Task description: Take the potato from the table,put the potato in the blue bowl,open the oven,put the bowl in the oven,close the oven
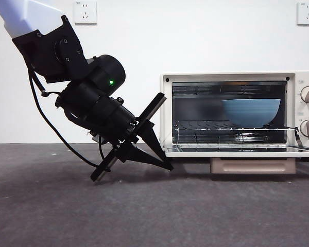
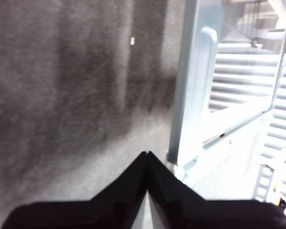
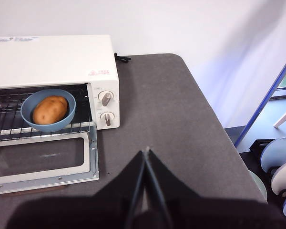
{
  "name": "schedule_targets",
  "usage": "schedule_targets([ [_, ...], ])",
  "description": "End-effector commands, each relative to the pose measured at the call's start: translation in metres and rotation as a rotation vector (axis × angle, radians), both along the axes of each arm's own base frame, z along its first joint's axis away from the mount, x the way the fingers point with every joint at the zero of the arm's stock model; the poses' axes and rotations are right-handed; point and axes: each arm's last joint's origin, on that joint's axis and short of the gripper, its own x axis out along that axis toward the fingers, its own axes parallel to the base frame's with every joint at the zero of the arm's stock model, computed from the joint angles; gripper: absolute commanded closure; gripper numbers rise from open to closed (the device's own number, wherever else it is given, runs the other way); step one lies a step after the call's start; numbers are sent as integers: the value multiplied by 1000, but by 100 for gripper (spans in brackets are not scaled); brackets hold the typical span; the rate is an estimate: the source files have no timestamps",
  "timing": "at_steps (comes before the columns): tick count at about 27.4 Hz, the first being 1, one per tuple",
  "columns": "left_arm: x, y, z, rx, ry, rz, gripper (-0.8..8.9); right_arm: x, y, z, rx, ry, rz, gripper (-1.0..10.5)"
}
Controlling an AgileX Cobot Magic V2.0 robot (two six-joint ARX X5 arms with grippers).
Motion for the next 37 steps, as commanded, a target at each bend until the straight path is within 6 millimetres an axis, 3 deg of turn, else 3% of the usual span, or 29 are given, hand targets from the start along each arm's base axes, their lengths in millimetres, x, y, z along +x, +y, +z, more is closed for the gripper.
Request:
schedule_targets([
  [1,1,-8,1,-36,-7,-20,820,-1,0,1,10,-18,-10,959],
  [13,27,-26,52,-119,-160,-37,820,-1,0,0,67,-26,-34,959],
  [28,59,-10,95,-129,-303,94,820,-1,-1,0,58,-26,-63,959],
  [37,60,-5,107,-232,-303,-36,820,3,-2,-6,30,21,-102,958],
])
